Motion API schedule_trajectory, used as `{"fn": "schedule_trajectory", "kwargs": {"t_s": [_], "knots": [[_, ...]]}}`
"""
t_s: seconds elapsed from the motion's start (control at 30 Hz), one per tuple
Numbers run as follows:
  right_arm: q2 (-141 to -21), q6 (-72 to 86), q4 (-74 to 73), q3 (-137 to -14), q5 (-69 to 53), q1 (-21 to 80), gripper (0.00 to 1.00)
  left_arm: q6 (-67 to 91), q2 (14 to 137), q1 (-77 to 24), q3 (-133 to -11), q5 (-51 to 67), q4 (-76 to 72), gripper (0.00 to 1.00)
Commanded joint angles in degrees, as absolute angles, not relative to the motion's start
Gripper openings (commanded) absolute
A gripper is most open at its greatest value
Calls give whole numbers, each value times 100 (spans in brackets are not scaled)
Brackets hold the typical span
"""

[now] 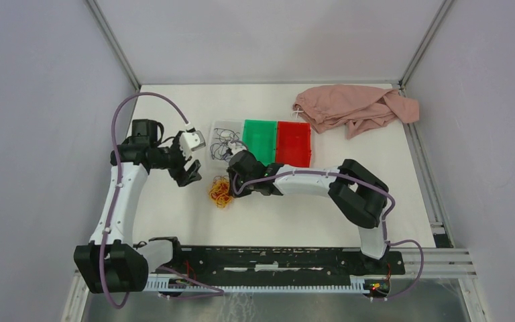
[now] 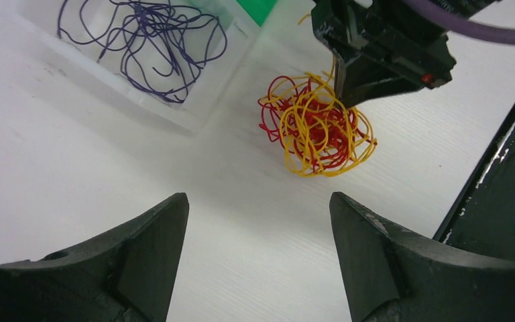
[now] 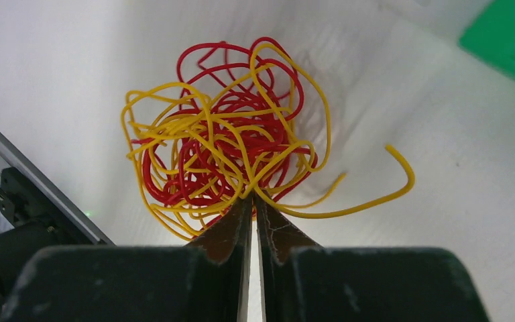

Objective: Untangle the cables
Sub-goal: Untie the cable.

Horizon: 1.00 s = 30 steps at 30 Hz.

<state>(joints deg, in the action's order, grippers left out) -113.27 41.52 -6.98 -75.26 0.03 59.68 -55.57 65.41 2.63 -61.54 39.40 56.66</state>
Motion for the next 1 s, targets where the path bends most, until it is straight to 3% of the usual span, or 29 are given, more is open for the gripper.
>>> {"fn": "schedule_trajectory", "kwargs": {"t_s": [0.0, 0.2, 0.4, 0.87, 0.97], "knots": [[-10534, 4136, -579, -7059, 290, 5962, 8, -6332, 6572, 106, -6000, 4133, 6235, 83], [-10107, 4330, -471, -6478, 334, 5966, 4, -6474, 6462, -564, -5611, 3841, 6333, 81], [-9980, 4505, -349, -6226, 360, 5966, 4, -5314, 6375, -1402, -5058, 3657, 5367, 75], [-9959, 4634, -228, -6039, 409, 5968, 3, -4321, 7280, -1468, -4872, 3672, 4032, 65], [-9945, 4633, -237, -6031, 418, 5961, 2, -4177, 7462, -1468, -4908, 3636, 3863, 56]]}}
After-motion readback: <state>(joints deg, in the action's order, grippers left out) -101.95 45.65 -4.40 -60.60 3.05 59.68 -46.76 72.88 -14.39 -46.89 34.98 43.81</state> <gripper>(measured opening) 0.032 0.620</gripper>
